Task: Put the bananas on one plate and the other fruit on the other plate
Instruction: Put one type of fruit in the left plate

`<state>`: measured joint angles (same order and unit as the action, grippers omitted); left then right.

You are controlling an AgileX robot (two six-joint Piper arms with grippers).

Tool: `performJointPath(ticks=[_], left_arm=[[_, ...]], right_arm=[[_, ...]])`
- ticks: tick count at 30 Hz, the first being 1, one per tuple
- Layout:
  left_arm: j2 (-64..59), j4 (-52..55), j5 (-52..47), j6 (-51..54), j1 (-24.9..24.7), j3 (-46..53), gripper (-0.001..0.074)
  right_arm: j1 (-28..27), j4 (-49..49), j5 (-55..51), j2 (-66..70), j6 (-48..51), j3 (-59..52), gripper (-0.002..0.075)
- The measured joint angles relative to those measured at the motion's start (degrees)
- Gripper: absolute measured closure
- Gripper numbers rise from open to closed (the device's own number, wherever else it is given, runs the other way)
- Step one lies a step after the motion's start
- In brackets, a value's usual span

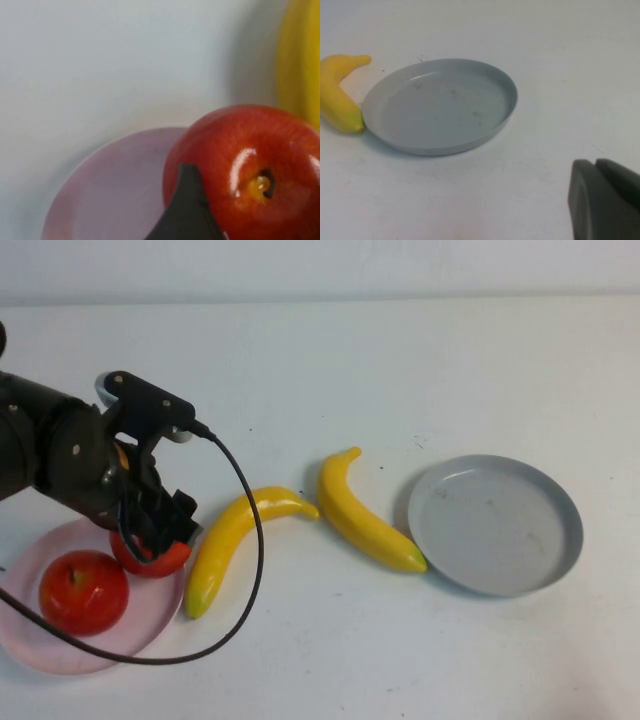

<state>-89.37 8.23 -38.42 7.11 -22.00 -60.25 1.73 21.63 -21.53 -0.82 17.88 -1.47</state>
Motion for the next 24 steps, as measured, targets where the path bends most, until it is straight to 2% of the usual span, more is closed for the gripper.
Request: performJointPath(ticks=[8,10,15,17,24], left_arm=[[-0.48,2.5,-0.7,-4.61,1.06,0.01,0.0241],[-0.48,2.5,-1.23,-5.26,1.61,0.01,0.0221],[-0.48,2.61,-1.72,-5.97,2.27,0.01,0.0097],[-0.48,2.75,-1.72,-5.97,2.31,0.01,0.0069],[1.52,1.69,-3.04,-6.29,2.31,-1.33,0.0067]], right_arm=[[0.0,0.0,0.0,0.0,0.0,0.0,0.0743],[0.0,0.0,0.0,0.0,0.0,0.0,0.0743],[0.0,0.0,0.0,0.0,0.0,0.0,0.0743],[0.0,0.0,0.0,0.0,0.0,0.0,0.0743],[0.0,0.0,0.0,0.0,0.0,0.0,0.0743]])
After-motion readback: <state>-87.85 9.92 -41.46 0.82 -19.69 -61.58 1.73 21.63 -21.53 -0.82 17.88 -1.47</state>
